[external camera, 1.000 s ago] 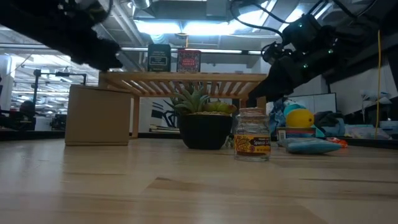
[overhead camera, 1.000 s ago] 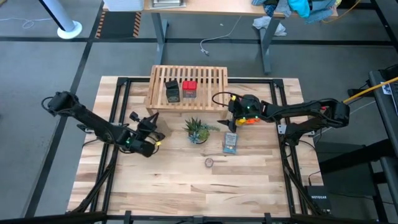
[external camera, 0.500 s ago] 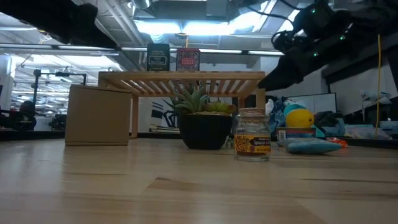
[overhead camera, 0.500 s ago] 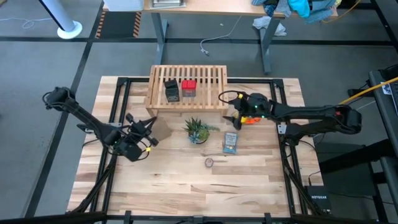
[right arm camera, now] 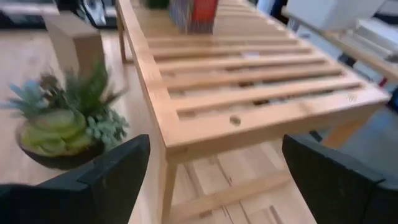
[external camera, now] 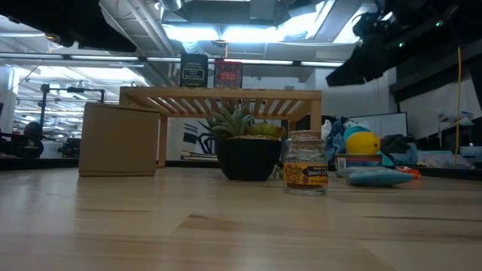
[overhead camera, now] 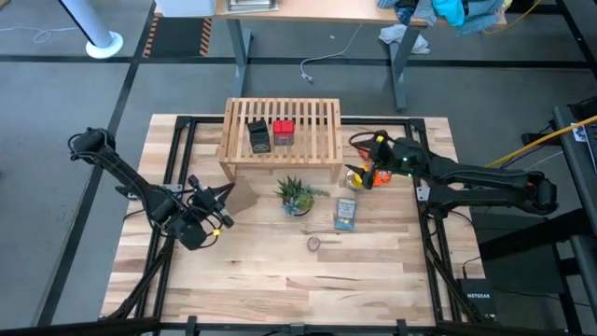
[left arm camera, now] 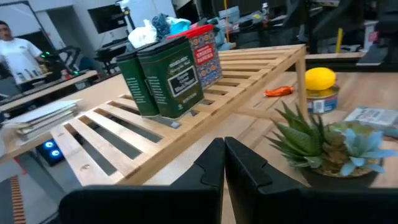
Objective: Shelf spices
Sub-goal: Put the brown seasoning bottle on the shelf
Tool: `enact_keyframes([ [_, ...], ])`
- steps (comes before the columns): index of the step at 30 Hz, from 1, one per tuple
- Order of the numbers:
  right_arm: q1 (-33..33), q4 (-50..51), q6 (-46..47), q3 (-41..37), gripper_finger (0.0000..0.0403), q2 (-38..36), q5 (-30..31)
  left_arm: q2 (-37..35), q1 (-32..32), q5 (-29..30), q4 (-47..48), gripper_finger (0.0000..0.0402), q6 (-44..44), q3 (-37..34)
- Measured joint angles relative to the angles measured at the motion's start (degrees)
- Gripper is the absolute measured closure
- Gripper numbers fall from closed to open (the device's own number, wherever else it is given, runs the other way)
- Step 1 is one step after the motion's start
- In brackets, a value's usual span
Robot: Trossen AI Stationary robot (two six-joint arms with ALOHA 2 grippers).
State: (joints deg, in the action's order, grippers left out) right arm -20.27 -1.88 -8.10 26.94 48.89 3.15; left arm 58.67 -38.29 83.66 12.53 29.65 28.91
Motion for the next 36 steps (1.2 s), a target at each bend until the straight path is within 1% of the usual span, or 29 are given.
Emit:
enact_keyframes([
  [3, 0.0, 0.9, 0.2, 0.0, 0.0029, -3.2, -2.6, 0.0, -2.1, 0.0, -0.1, 0.0396, 1.5, 0.0],
  [6, 0.0, 4.1, 0.7, 0.0, 0.0029, -6.3, -8.8, 0.5, -5.4, -0.1, -0.1, 0.0396, 3.2, 0.0],
  [8, 0.0, 5.5, 5.3, 0.0, 0.0029, -7.4, -14.5, 0.9, -7.9, 0.0, -0.5, 0.0396, 3.4, 0.0],
  [11, 0.0, 5.1, 15.6, -0.1, 0.0029, -7.6, -21.9, 2.1, -10.9, -0.1, -2.5, 0.0396, 3.2, 0.0],
  [13, 0.0, 4.7, 19.7, -0.1, 0.0029, -7.6, -24.5, 2.9, -12.2, 0.0, -3.3, 0.0396, 3.4, 0.0],
  [15, 0.0, 4.9, 21.6, -0.1, 0.0029, -7.5, -26.2, 3.8, -13.1, 0.0, -3.2, 0.0396, 4.6, 0.0],
  [17, 0.0, 4.8, 21.8, -0.1, 0.0029, -7.0, -26.6, 5.0, -13.5, 0.0, -3.2, 0.0396, 6.6, 0.0],
  [20, 0.0, 4.6, 21.8, -0.1, 0.0029, -6.8, -24.0, 7.1, -13.6, 0.0, -3.2, 0.0396, 9.7, 0.0],
  [22, 0.0, 4.5, 22.6, -0.1, 0.0029, -6.7, -23.7, 8.7, -13.6, 0.0, -3.3, 0.0396, 11.7, 0.0],
  [24, 0.0, 3.9, 24.5, -0.1, 0.0029, -6.6, -24.1, 10.2, -13.6, 0.0, -3.3, 0.0396, 13.4, 0.0],
  [28, 0.0, 0.4, 24.8, -0.1, 0.0029, -6.6, -26.9, 12.4, -13.6, -0.1, -3.3, 0.0396, 16.5, 0.0],
  [32, 0.1, -0.2, 25.4, -0.1, 0.0029, -6.6, -25.4, 13.5, -13.6, -0.1, -4.1, 0.0396, 17.5, 0.0],
  [36, 0.1, -0.1, 26.5, -0.1, 0.0029, -6.2, -26.0, 13.6, -13.6, -0.1, -6.4, 0.0396, 15.6, 0.0],
])
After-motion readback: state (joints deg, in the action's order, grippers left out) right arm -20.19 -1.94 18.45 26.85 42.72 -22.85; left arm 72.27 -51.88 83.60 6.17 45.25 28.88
